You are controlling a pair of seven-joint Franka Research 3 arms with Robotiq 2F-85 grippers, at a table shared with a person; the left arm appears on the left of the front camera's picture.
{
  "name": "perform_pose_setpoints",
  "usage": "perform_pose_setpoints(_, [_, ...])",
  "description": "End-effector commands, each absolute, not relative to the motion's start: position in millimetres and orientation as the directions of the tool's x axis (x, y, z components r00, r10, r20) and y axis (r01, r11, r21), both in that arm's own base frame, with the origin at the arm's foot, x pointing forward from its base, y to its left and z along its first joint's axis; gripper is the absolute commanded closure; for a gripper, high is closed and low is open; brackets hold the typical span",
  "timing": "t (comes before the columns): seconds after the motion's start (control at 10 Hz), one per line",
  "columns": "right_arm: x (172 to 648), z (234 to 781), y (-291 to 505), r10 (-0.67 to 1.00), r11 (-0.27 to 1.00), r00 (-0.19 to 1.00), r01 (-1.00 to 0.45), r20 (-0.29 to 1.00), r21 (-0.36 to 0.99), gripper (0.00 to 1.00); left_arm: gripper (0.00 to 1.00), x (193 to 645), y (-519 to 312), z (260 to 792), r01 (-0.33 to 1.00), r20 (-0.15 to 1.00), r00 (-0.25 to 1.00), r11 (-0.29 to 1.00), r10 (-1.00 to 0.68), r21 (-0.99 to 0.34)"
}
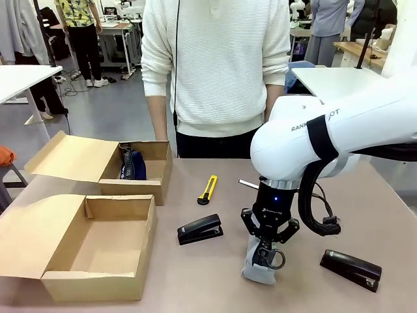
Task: Place items inside the box.
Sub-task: Pick up a Pencil pouch or Stapler and place it inside the Mailer Box closest to the robot.
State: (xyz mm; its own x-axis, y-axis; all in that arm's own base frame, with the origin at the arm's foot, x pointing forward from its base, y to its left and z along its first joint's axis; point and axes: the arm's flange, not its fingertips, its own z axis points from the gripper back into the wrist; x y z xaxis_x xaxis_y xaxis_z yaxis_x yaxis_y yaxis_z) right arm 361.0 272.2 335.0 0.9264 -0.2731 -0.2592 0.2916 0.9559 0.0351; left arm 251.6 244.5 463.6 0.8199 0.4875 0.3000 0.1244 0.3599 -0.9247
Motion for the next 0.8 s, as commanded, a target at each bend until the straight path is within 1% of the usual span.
perform_pose_setpoints(0.0, [356.8, 342.5, 272.0, -0.253, 0.965, 0.94, 0.263, -0.229, 0.014, 1.0, 0.0, 251.6, 243.8, 465.8, 0.15, 0.319, 0.814, 0.355, 0.486, -0.923])
perform_pose_setpoints(0.2, [347.8, 360.8, 271.1, -0.193, 0.978, 0.956, 0.206, -0.218, 0.035, 1.0, 0.0, 251.6, 243.8, 465.8, 0.15, 0.319, 0.814, 0.355, 0.486, -0.923])
perform_pose_setpoints(0.3, [335.2, 382.6, 271.9, -0.095, 0.992, 0.972, 0.111, -0.215, 0.065, 1.0, 0.0, 251.6, 243.8, 465.8, 0.15, 0.319, 0.814, 0.355, 0.486, -0.923])
perform_pose_setpoints(0.4, [310.2, 418.1, 276.4, 0.072, 0.99, 0.969, -0.042, -0.236, 0.132, 1.0, 0.0, 251.6, 243.8, 465.8, 0.15, 0.319, 0.814, 0.355, 0.486, -0.923])
perform_pose_setpoints(0.5, [281.9, 448.8, 285.3, 0.165, 0.981, 0.962, -0.138, -0.216, 0.136, 1.0, 0.0, 251.6, 243.8, 465.8, 0.15, 0.319, 0.814, 0.355, 0.486, -0.923])
perform_pose_setpoints(0.6, [249.3, 470.0, 300.4, 0.187, 0.98, 0.959, -0.166, -0.213, 0.114, 1.0, 0.0, 251.6, 243.8, 465.8, 0.15, 0.319, 0.814, 0.355, 0.486, -0.923])
perform_pose_setpoints(0.7, [224.1, 478.3, 315.9, 0.164, 0.986, 0.968, -0.155, -0.19, 0.058, 1.0, 0.0, 251.6, 243.8, 465.8, 0.15, 0.319, 0.814, 0.355, 0.486, -0.923])
